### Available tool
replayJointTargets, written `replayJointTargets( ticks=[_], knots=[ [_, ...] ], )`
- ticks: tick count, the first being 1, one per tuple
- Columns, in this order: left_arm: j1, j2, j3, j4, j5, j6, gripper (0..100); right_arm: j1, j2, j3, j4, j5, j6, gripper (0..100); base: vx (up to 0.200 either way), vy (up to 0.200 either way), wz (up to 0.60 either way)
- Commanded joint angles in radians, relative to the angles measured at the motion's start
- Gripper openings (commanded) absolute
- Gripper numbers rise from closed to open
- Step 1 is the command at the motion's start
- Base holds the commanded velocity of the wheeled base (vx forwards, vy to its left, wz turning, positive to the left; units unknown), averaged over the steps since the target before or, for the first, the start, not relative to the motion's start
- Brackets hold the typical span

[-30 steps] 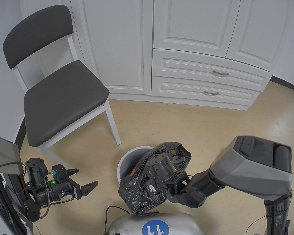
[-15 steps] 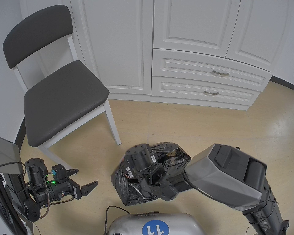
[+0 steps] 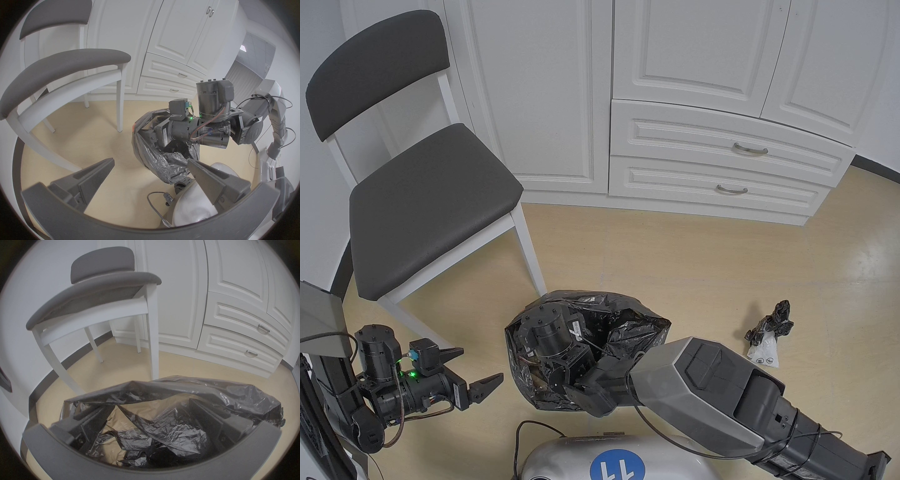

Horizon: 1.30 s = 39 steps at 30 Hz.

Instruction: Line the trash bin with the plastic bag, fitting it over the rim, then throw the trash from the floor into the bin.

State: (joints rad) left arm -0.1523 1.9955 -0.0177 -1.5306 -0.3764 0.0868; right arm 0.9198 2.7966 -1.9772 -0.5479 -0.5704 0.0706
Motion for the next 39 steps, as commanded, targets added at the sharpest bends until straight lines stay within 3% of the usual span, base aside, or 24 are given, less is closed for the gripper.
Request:
replayJointTargets(
  ticks=[1,6,11,16,20,25,28,33,39],
  knots=[
    [-0.036,0.052,-0.010,0.000,0.001,-0.006,100,0.002,-0.051,0.090,0.005,-0.023,-0.017,100,0.000,0.000,0.00],
    [-0.082,0.112,-0.071,0.000,0.025,-0.082,100,-0.012,-0.223,0.271,0.005,-0.043,-0.072,100,0.000,0.000,0.00],
    [-0.096,0.172,-0.168,0.000,0.102,-0.087,100,-0.042,-0.371,0.451,0.008,-0.042,-0.118,100,0.000,0.000,0.00],
    [-0.096,0.207,-0.225,0.001,0.119,-0.088,100,-0.087,-0.497,0.678,0.011,-0.029,-0.178,100,0.000,0.000,0.00],
    [-0.093,0.227,-0.265,0.001,0.129,-0.088,100,-0.134,-0.586,0.864,-0.004,-0.019,-0.158,100,0.000,0.000,0.00],
    [-0.096,0.259,-0.366,0.006,0.155,-0.090,100,-0.165,-0.618,1.038,-0.168,0.017,0.011,100,0.000,0.000,0.00],
    [-0.110,0.285,-0.407,0.012,0.159,-0.091,100,-0.177,-0.609,1.092,-0.267,0.023,0.015,100,0.000,0.000,0.00],
    [-0.128,0.335,-0.432,0.030,0.298,-0.091,100,-0.211,-0.549,1.146,-0.415,0.046,0.014,100,0.000,0.000,0.00],
    [-0.127,0.384,-0.493,0.033,0.369,-0.137,100,-0.276,-0.463,1.137,-0.543,0.047,0.000,100,0.000,0.000,0.00]
  ],
)
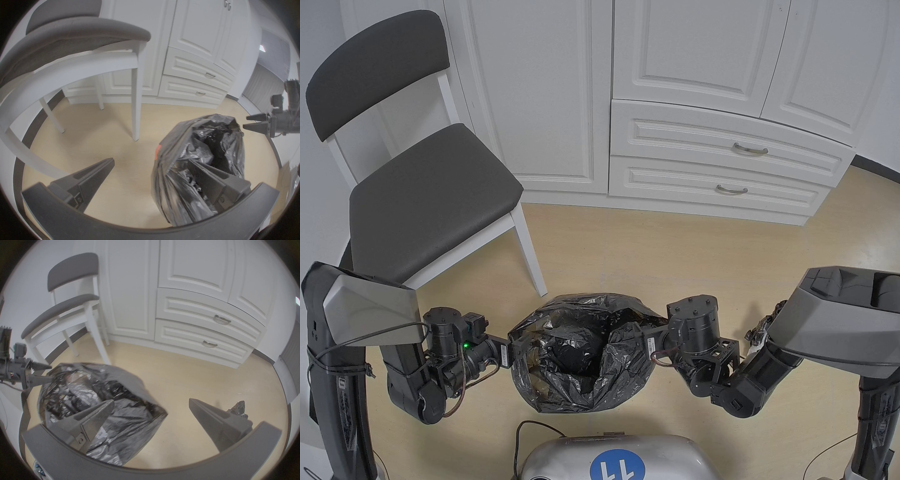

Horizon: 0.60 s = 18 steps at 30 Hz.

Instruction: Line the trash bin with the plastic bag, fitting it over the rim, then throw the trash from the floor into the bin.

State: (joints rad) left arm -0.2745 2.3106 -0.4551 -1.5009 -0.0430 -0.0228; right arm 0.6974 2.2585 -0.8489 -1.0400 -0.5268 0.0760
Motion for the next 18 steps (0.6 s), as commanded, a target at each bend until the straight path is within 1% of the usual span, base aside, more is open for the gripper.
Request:
replayJointTargets(
  ticks=[1,3,4,5,8,11,14,16,18],
  knots=[
    [-0.005,0.081,-0.091,0.014,0.063,-0.055,100,-0.075,0.102,0.016,-0.100,0.011,-0.007,100,0.000,0.000,0.00],
    [-0.006,0.095,-0.131,0.051,0.095,-0.077,100,-0.104,0.153,0.008,-0.178,0.039,-0.004,100,0.000,0.000,0.00],
    [-0.006,0.096,-0.132,0.053,0.097,-0.078,100,-0.107,0.156,0.008,-0.183,0.041,-0.004,100,0.000,0.000,0.00],
    [-0.006,0.102,-0.157,0.064,0.101,-0.101,100,-0.130,0.188,-0.010,-0.242,0.056,-0.002,100,0.000,0.000,0.00],
    [-0.014,0.119,-0.200,0.065,0.109,-0.158,100,-0.162,0.243,-0.068,-0.319,0.065,0.001,100,0.000,0.000,0.00],
    [-0.012,0.133,-0.229,0.064,0.117,-0.183,100,-0.179,0.271,-0.107,-0.330,0.065,0.002,100,0.000,0.000,0.00],
    [-0.022,0.174,-0.300,0.053,0.155,-0.249,100,-0.200,0.309,-0.183,-0.328,0.065,0.018,100,0.000,0.000,0.00],
    [-0.025,0.181,-0.315,0.054,0.166,-0.267,100,-0.204,0.320,-0.200,-0.328,0.065,0.024,100,0.000,0.000,0.00],
    [-0.025,0.190,-0.343,0.056,0.176,-0.279,100,-0.204,0.349,-0.234,-0.330,0.065,0.056,100,0.000,0.000,0.00]
  ],
)
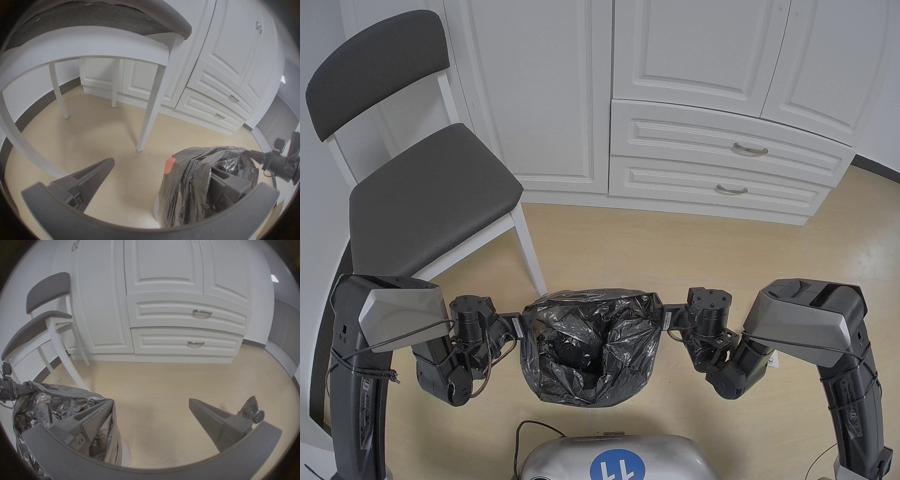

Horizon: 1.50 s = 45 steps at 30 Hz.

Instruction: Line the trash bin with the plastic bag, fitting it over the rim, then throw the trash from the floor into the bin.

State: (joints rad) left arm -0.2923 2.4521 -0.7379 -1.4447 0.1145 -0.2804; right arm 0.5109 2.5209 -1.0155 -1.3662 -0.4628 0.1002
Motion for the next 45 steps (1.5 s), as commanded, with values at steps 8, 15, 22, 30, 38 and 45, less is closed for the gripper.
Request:
replayJointTargets(
  ticks=[8,15,22,30,38,45],
  knots=[
    [-0.007,0.062,-0.072,0.003,0.022,-0.023,100,-0.038,0.156,-0.166,0.001,0.001,0.062,100,0.000,0.000,0.00],
    [-0.004,0.085,-0.072,0.012,0.025,-0.020,100,-0.046,0.162,-0.158,0.009,0.003,0.061,100,0.000,0.000,0.00],
    [0.007,0.070,-0.035,0.138,0.025,0.010,100,-0.061,0.127,-0.107,0.042,0.003,0.050,100,0.000,0.000,0.00],
    [0.035,0.082,-0.040,0.179,0.025,0.056,100,-0.061,0.116,-0.074,0.076,0.003,0.047,100,0.000,0.000,0.00],
    [0.030,0.061,-0.031,0.167,0.024,0.049,100,-0.054,0.067,-0.071,0.002,0.001,0.044,100,0.000,0.000,0.00],
    [0.018,0.048,-0.029,0.158,0.022,0.043,100,-0.048,-0.082,0.054,-0.004,0.003,0.007,100,0.000,0.000,0.00]
  ],
)
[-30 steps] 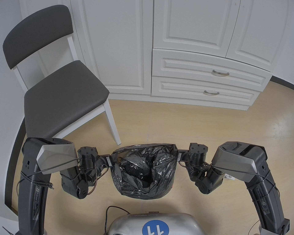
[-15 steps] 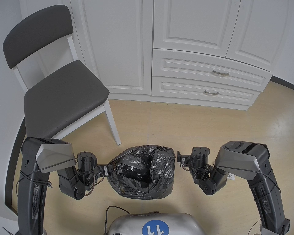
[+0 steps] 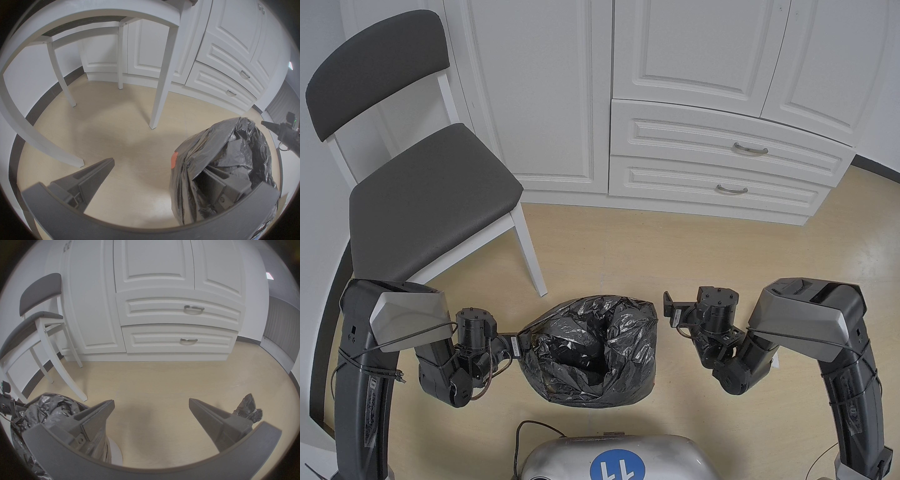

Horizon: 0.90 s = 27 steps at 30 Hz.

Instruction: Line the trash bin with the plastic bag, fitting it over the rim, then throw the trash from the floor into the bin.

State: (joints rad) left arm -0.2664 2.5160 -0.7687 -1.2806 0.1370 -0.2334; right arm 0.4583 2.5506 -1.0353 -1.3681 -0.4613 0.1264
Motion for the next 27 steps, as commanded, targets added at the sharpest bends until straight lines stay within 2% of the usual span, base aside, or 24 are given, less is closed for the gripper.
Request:
replayJointTargets(
  ticks=[1,6,8,14,15,18,23,27],
  knots=[
    [-0.019,-0.034,0.008,-0.036,0.001,-0.017,100,0.003,-0.219,0.255,0.041,0.019,-0.099,100,0.000,0.000,0.00],
    [-0.020,-0.083,0.043,-0.037,0.000,-0.014,100,0.010,-0.228,0.445,0.098,0.124,-0.188,100,0.000,0.000,0.00],
    [-0.022,-0.094,0.051,-0.037,0.000,-0.014,100,0.039,-0.179,0.468,0.093,0.133,-0.214,100,0.000,0.000,0.00],
    [-0.024,-0.109,0.058,-0.037,0.000,-0.014,100,0.114,-0.032,0.452,0.095,0.138,-0.218,100,0.000,0.000,0.00],
    [-0.024,-0.109,0.058,-0.037,0.000,-0.014,100,0.122,-0.032,0.449,0.104,0.154,-0.215,100,0.000,0.000,0.00],
    [-0.024,-0.108,0.055,-0.037,0.000,-0.015,100,0.143,-0.026,0.428,0.098,0.210,-0.177,100,0.000,0.000,0.00],
    [-0.022,-0.112,0.055,-0.039,0.000,-0.017,100,0.154,0.005,0.301,0.112,0.220,-0.037,100,0.000,0.000,0.00],
    [-0.022,-0.121,0.058,-0.039,0.000,-0.017,100,0.137,0.016,0.233,0.113,0.220,0.010,100,0.000,0.000,0.00]
  ],
)
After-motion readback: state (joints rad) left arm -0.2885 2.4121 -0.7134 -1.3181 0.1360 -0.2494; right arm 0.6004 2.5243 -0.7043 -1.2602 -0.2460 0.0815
